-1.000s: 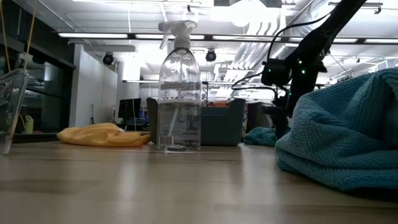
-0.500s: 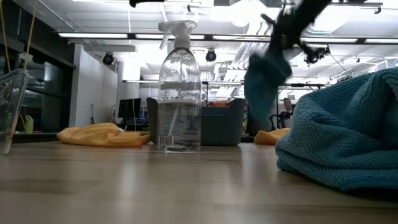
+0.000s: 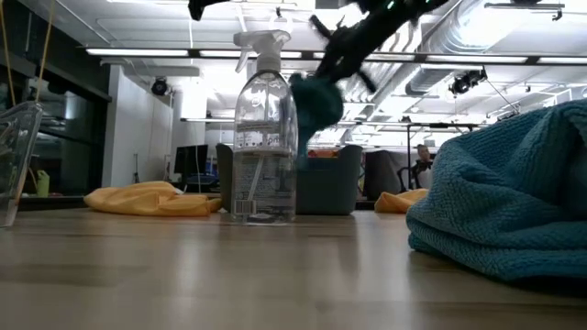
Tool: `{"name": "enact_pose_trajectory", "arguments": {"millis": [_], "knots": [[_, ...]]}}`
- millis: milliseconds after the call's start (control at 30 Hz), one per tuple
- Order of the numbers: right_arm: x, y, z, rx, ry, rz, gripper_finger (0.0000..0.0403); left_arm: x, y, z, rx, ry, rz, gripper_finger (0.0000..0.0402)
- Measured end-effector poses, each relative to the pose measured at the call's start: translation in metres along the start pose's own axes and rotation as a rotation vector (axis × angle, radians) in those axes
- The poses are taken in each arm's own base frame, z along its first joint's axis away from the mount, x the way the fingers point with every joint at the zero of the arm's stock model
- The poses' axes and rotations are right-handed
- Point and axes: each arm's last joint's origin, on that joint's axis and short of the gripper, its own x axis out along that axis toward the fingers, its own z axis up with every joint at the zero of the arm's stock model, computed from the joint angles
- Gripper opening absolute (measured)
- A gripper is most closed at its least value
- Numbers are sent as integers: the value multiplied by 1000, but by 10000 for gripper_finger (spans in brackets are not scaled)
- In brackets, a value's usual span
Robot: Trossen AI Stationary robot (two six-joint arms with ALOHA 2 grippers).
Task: Sort microfiber towel by color & place in baskets
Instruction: Put the top blue microfiber towel into the blue bin, then put the blue microfiber towel into the blue bin
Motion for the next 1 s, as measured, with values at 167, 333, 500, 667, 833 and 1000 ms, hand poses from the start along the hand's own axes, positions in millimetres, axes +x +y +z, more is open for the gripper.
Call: {"name": "enact_pose_trajectory", "arguments": {"millis": [167, 333, 500, 667, 833, 1000], "knots": [[42, -11, -22, 0, 138, -23, 1, 2, -6, 0, -45, 7, -31, 147], [49, -24, -22, 14, 167, -75, 15, 3, -10, 0, -62, 7, -34, 147], [47, -30, -17, 6, 214, -29, 83, 6, -13, 1, -57, 8, 0, 147], [46, -24, -22, 15, 335, 144, 179, 6, -13, 2, -52, -3, 0, 147], [41, -18, -24, -11, 482, 303, 246, 6, -12, 2, -54, 1, 1, 147], [11, -8, -27, -118, 658, 287, 262, 6, -13, 0, -55, 16, 0, 147]]}}
